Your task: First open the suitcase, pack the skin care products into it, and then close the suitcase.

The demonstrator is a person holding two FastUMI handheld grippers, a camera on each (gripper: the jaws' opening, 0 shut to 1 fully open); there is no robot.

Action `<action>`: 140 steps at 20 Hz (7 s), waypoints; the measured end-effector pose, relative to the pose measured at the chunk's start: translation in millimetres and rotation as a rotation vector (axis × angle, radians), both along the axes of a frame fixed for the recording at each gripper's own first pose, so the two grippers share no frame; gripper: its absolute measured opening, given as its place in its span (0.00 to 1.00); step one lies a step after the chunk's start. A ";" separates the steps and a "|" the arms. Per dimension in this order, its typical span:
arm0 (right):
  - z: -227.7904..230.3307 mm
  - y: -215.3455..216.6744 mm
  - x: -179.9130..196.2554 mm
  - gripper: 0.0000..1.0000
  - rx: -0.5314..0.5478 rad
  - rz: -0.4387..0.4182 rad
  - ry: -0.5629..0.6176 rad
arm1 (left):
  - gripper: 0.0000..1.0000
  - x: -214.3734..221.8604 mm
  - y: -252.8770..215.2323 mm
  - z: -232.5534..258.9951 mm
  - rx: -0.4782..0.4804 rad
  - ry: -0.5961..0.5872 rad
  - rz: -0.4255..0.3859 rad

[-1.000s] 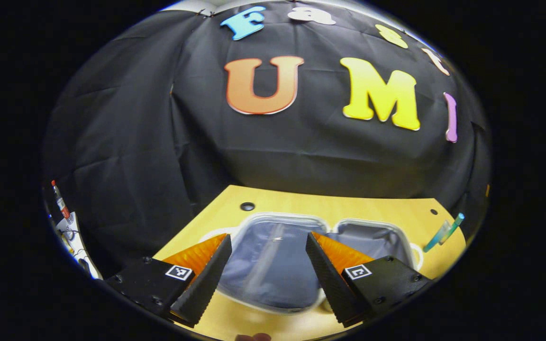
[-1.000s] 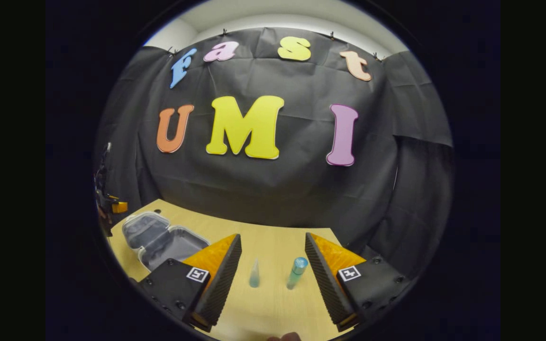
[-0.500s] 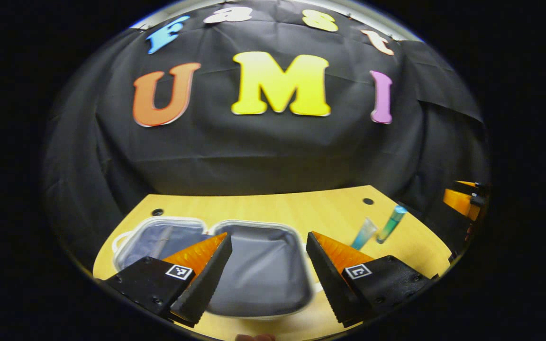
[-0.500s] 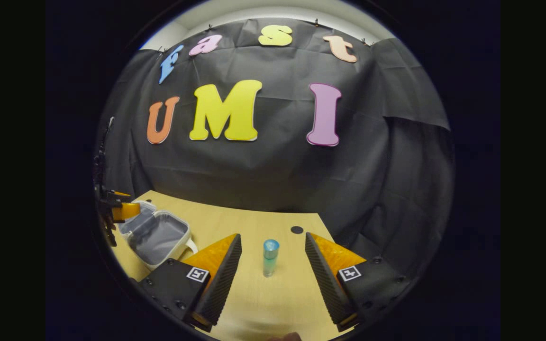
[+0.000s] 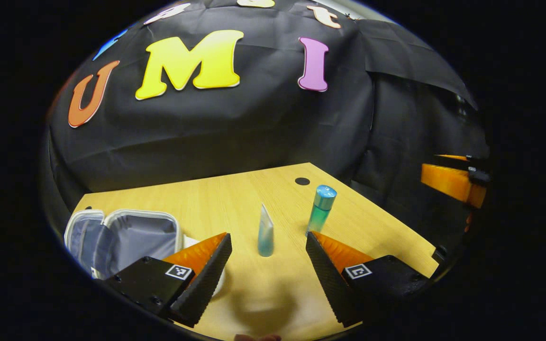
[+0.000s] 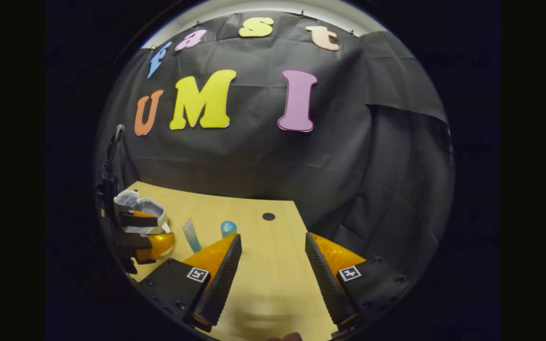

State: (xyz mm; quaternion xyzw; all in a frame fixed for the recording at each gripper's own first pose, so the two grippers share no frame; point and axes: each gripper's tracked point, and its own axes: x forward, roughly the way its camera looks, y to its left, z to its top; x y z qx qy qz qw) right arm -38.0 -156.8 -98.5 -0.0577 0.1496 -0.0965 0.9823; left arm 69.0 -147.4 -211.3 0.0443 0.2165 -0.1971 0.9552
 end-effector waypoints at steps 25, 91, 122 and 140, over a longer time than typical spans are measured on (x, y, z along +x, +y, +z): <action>-57.2 9.9 50.0 0.80 0.035 0.147 0.130 | 0.50 65.0 4.4 -93.3 0.009 0.170 0.126; -75.9 334.7 65.6 0.35 0.299 0.580 0.459 | 0.83 -9.6 300.6 -62.1 0.046 0.390 0.438; -241.6 472.5 130.5 0.41 0.172 0.394 0.794 | 0.99 -158.8 409.9 8.3 -0.153 0.311 0.683; -64.6 414.7 63.5 0.73 0.153 0.532 0.418 | 0.99 -61.4 573.2 33.3 -0.183 0.088 0.632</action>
